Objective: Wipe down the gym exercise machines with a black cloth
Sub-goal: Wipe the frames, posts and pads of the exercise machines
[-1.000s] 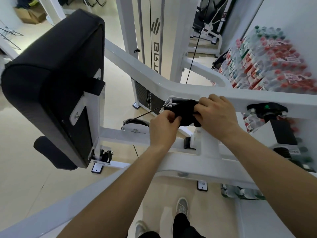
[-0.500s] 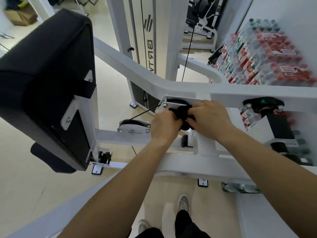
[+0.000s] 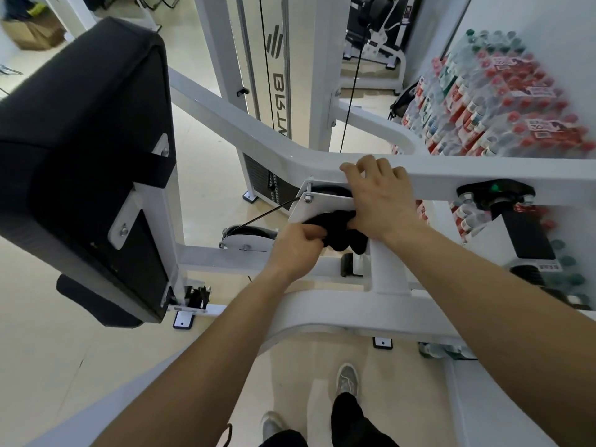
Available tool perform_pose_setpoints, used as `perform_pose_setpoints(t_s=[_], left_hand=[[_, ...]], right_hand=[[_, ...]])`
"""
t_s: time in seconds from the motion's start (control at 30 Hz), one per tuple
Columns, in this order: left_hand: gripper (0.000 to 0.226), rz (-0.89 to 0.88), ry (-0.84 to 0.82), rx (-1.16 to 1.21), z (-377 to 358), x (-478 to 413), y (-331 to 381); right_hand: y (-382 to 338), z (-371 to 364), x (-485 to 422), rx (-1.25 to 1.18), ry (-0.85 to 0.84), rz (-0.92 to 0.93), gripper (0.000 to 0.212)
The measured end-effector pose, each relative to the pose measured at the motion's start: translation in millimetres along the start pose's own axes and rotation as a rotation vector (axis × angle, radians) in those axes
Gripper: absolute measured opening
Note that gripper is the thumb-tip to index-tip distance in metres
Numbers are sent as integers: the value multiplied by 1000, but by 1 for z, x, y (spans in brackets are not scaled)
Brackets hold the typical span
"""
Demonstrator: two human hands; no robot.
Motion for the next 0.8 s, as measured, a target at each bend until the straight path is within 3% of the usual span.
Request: perform_pose_setpoints(t_s=[0.27, 0.4, 0.53, 0.6, 0.7, 0.8], left_hand=[[29, -123, 105, 89, 9, 6, 20], [15, -47, 107, 10, 13, -1, 9], [22, 35, 53, 80, 12, -10, -3], [21, 51, 23, 79, 9, -11, -5], [19, 12, 137, -11, 23, -10, -8], [12, 10, 307, 24, 54, -14, -16]], right_hand=[[27, 40, 18, -109, 299, -56, 81], [4, 22, 7, -53, 206, -11, 79], [-25, 5, 4, 19, 208, 61, 66], [-30, 3, 5, 0, 219, 44, 70], [-38, 6, 5, -58, 237, 25, 85], [-40, 22, -1, -156, 301, -26, 87]])
Point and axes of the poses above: each hand's wrist, its own x-axis away from the middle knuckle, its own z-axis out of the back of the hand, y = z × x, the point moved 9 cm from there along -x, towards the middle knuckle, and after that the axes turned 5 degrees about x, right-handed, at the moved point
